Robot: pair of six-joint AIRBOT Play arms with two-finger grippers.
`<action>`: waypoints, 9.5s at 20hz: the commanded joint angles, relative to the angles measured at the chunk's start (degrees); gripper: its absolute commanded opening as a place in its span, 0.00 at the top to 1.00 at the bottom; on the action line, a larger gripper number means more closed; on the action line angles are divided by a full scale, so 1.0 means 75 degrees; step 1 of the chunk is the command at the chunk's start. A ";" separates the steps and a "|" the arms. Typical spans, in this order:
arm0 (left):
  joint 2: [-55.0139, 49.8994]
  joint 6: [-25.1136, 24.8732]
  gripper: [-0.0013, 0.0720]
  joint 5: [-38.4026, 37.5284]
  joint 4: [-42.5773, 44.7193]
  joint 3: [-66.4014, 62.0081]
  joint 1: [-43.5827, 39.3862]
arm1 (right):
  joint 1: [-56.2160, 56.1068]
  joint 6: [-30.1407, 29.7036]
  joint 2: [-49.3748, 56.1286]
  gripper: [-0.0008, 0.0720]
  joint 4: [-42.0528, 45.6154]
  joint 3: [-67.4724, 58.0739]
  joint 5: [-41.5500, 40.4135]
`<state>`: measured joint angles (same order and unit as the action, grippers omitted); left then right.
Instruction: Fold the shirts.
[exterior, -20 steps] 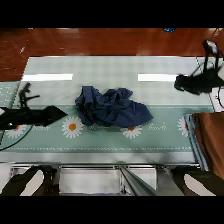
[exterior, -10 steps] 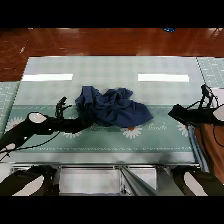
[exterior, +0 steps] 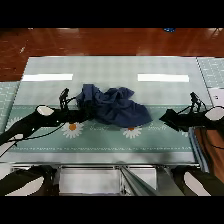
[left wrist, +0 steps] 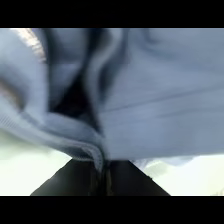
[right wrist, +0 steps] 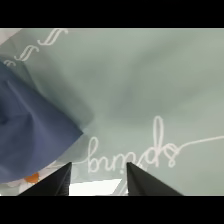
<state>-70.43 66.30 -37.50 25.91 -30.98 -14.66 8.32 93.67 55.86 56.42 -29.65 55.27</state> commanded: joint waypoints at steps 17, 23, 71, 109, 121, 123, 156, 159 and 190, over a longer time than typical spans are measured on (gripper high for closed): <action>0.0583 -0.0536 0.95 -0.2961 -0.0082 -0.2535 0.2658 | -0.1463 -0.0845 0.2600 0.96 -0.0775 -0.5301 0.0052; 0.1443 0.0175 0.95 -0.3302 -0.0793 -0.6199 0.4406 | -0.1212 -0.0291 0.1478 0.96 0.1139 -0.9550 0.1533; -0.2203 0.1527 0.29 -0.6458 0.4357 -0.5665 0.4060 | 0.0965 -0.0504 0.3771 0.43 0.1944 -0.6936 0.2465; -0.1037 0.0583 0.95 -0.3351 0.2477 -0.1145 0.2486 | 0.0901 -0.2600 0.2087 0.74 -0.2095 -0.0111 -0.0417; 0.0437 0.0568 0.95 -0.4753 -0.0423 -0.6289 0.4759 | 0.0399 -0.1754 0.1512 0.96 -0.1221 -0.8055 0.1684; 0.0764 0.0565 0.95 -0.4750 -0.0638 -0.7286 0.4960 | 0.0399 -0.1682 0.1233 0.96 -0.0842 -0.9500 0.1961; 0.0245 0.1574 0.95 -0.1247 0.3150 -0.4902 0.2786 | 0.0399 -0.1836 0.1037 0.96 -0.0627 -0.5365 0.0985; -0.2139 0.1562 0.95 -0.1072 0.2667 -0.6540 0.2661 | 0.0364 -0.2186 0.3168 0.96 -0.1632 -0.6210 0.0571; -0.0210 0.0513 0.29 -0.4776 0.3401 -0.0425 0.7277 | 0.2955 -0.1973 -0.0851 0.43 -0.0574 0.0679 0.0781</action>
<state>-73.69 70.81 -75.68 51.33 -40.23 40.05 30.02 80.31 53.95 56.03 -31.22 62.22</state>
